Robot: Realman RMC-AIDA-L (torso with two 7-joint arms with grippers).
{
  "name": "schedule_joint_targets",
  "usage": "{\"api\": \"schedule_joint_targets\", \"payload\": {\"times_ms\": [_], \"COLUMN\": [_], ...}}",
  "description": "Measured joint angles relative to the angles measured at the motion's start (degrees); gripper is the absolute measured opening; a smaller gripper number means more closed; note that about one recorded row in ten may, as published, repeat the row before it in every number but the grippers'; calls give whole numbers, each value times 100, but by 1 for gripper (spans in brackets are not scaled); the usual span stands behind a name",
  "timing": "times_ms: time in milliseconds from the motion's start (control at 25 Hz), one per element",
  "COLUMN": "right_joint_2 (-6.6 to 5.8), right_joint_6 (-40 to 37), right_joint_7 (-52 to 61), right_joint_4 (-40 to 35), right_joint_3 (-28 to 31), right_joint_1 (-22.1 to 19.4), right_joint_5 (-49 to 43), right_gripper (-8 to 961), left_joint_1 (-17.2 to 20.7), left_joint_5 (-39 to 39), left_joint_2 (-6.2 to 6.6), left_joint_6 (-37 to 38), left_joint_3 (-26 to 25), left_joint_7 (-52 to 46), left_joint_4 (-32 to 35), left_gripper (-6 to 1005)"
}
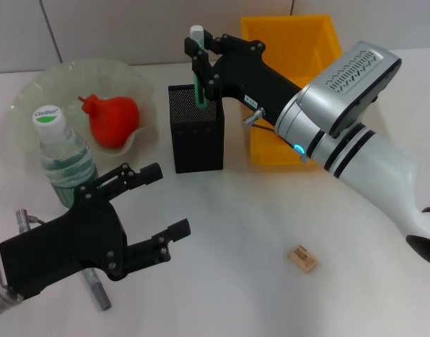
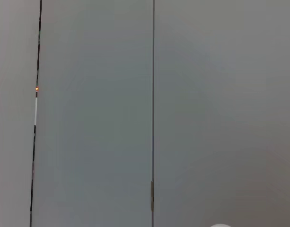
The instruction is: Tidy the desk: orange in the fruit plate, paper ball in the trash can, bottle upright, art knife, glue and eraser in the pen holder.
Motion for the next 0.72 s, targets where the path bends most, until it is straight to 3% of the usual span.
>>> {"api": "schedule_joint_targets", "payload": {"times_ms": [240, 600, 720], "right_joint_2": [26, 27, -28], "right_joint_6": [-37, -86, -570], "right_joint_7": [0, 21, 211], "right_joint_4": [-2, -5, 17], "right_joint_3": [14, 40, 56], "right_joint_1": [-56, -100, -302], "right_joint_5": [-10, -114, -127], "right_gripper": [230, 485, 544], "left_joint_1": [5, 24, 45], "left_joint_5": [0, -1, -1], "left_joint_2": [0, 5, 9], "left_joint_6": [28, 119, 187], "left_joint_3": [7, -27, -43], "left_joint_7": [1, 1, 26], "left_joint_4": [-6, -9, -9], "left_gripper": [806, 805, 805]}}
